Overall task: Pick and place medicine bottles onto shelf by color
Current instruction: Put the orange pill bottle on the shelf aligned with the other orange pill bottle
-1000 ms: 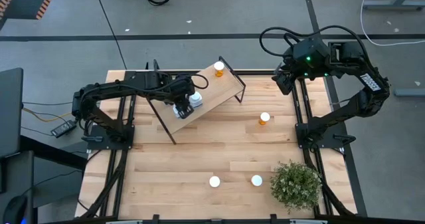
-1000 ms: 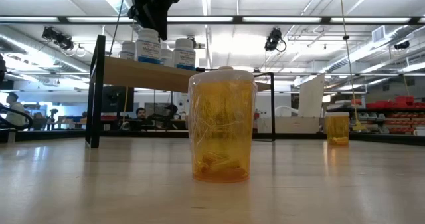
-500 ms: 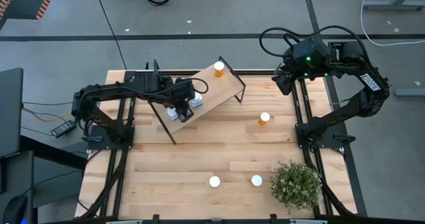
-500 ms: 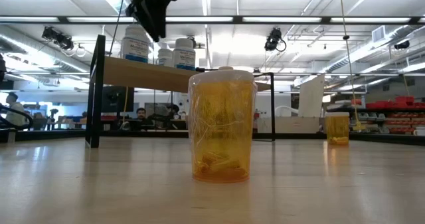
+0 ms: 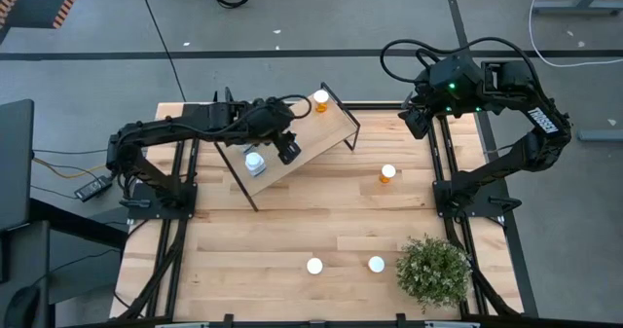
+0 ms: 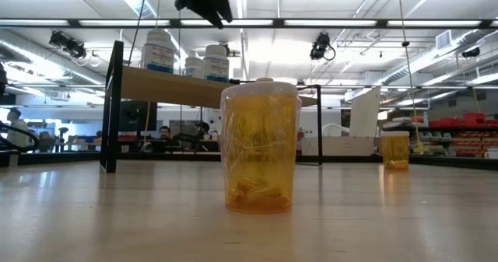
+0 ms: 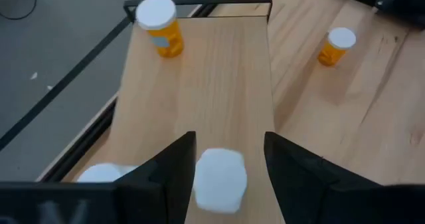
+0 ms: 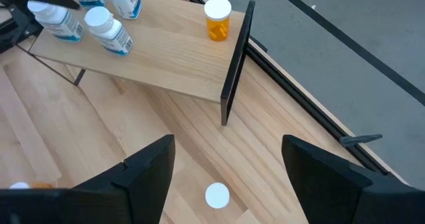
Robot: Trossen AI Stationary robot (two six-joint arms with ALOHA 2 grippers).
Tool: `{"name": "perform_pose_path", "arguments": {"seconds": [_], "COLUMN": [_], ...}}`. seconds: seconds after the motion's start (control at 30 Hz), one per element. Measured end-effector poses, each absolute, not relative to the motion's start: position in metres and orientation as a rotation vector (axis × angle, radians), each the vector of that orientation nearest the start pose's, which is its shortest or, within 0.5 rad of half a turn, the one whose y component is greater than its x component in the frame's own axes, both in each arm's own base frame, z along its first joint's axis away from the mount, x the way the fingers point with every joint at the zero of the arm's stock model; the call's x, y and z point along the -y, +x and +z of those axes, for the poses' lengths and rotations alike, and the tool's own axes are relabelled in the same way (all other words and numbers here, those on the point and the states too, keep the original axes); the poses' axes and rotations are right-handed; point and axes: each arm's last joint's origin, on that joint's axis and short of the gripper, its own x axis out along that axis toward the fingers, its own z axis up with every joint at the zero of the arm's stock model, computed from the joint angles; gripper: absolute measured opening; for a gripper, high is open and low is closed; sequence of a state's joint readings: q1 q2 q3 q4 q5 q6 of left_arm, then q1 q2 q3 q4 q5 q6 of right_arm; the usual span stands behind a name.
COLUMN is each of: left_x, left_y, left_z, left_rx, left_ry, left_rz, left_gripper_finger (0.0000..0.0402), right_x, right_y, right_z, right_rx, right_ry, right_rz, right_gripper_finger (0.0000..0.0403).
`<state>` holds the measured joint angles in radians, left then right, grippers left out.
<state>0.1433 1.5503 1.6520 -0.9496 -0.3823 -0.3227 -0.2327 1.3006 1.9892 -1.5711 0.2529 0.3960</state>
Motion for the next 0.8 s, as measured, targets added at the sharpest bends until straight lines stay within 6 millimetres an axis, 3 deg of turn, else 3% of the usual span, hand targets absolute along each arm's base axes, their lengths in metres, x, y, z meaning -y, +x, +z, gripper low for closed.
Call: {"name": "perform_pose_path", "arguments": {"seconds": [0.33, 0.8], "left_x": [-0.062, -0.064], "left_y": [0.345, 0.343], "left_z": [0.346, 0.337], "left_rx": [-0.839, -0.899], "left_ry": [-0.148, -0.184], "left_rz": [0.608, 0.643], "left_gripper_finger": [0.0184, 0.0172], "right_x": [0.044, 0.044], "right_y": [0.155, 0.155], "right_z": [0.486, 0.486], "right_rx": [-0.781, -0.779], "right_ry": [0.376, 0.385], "right_rz": [-0.634, -0.638], "right_gripper_finger": [0.0282, 0.0282]}}
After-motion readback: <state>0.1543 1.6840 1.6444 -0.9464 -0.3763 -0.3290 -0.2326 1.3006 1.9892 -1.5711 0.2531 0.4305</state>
